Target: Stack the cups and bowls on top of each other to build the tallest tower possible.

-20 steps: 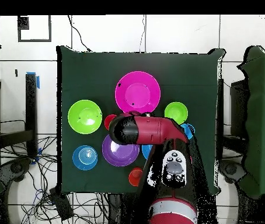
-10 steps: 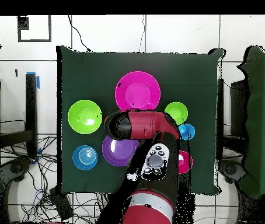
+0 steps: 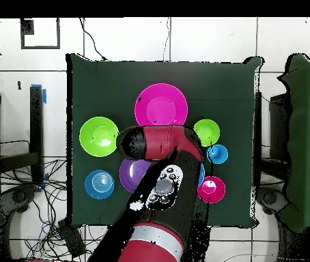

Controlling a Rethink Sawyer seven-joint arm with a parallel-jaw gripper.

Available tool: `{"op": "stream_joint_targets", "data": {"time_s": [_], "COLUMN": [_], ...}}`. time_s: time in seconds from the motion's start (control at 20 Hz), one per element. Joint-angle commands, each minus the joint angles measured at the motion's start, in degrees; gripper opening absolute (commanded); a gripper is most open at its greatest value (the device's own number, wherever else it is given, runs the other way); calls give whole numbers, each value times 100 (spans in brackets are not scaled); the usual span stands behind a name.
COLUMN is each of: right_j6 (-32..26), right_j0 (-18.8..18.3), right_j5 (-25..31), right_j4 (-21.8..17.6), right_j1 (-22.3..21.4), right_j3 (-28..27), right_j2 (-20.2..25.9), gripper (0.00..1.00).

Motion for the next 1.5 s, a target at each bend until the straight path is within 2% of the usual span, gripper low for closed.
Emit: {"op": "stream_joint_targets", "data": {"time_s": [0.05,0.3,0.85,1.1,1.5], "right_j6": [1285,1407,1771,1693,1592], "right_j0": [67,-131,-187,-115,-185], "right_j5": [900,567,143,375,342], "right_j4": [375,656,981,995,1159], "right_j1": [404,380,400,451,315], "right_j3": [-439,-176,181,89,261], "right_j2": [128,478,596,462,538], "gripper": [100,100,100,100,100]}}
